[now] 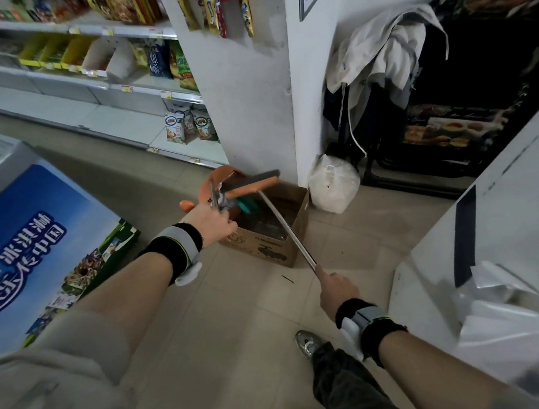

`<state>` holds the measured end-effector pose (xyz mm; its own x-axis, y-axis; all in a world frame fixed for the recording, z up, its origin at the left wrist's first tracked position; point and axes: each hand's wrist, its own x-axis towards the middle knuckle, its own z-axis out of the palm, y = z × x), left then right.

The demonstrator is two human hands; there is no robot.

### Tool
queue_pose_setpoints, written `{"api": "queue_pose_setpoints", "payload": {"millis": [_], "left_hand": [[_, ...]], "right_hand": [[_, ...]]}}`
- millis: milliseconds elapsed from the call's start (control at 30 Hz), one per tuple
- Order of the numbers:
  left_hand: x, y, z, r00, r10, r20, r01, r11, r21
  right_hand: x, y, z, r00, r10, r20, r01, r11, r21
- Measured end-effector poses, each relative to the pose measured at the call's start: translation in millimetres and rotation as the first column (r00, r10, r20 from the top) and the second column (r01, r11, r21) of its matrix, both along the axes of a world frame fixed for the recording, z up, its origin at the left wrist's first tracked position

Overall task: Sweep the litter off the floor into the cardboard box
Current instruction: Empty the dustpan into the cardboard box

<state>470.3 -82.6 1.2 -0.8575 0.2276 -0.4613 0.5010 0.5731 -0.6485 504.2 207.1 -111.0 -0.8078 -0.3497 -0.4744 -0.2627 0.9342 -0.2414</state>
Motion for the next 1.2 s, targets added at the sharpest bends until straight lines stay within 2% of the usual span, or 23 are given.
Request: {"api": "queue_pose_setpoints", "payload": {"millis": [267, 467, 633, 833, 933, 1200], "left_hand": [[1.0, -3.9, 7.8, 0.997, 0.067, -0.037, -0.067, 0.998, 0.008], [2.1, -6.5, 10.7, 0.995, 0.101, -0.025, -0.101, 0.994, 0.031], [2.8, -9.1, 10.4, 0.995, 0.096, -0.027, -0.095, 0.995, 0.022], [1.3, -14.0, 21.0, 0.989, 0.134, -0.061, -0.13, 0.989, 0.069], [2.2, -23.5, 22.4, 0.987, 0.139, -0.075, -0.134, 0.989, 0.062], [4.0, -23.9, 20.8, 0.987, 0.138, -0.086, -0.135, 0.99, 0.039]], "right_hand": [[-2.4, 20.3, 1.4, 1.0, -0.021, 0.019, 0.02, 0.998, 0.055], [-0.7, 22.0, 0.2, 0.997, -0.065, -0.043, 0.063, 0.997, -0.038], [-8.9, -0.1, 2.9, 0.996, -0.016, -0.085, 0.01, 0.998, -0.065], [-14.9, -2.3, 3.2, 0.997, 0.056, -0.046, -0.053, 0.997, 0.054], [-12.0, 11.3, -0.1, 0.999, 0.034, -0.007, -0.033, 0.995, 0.098], [-8.7, 25.0, 2.9, 0.999, -0.037, -0.018, 0.038, 0.996, 0.083]]}}
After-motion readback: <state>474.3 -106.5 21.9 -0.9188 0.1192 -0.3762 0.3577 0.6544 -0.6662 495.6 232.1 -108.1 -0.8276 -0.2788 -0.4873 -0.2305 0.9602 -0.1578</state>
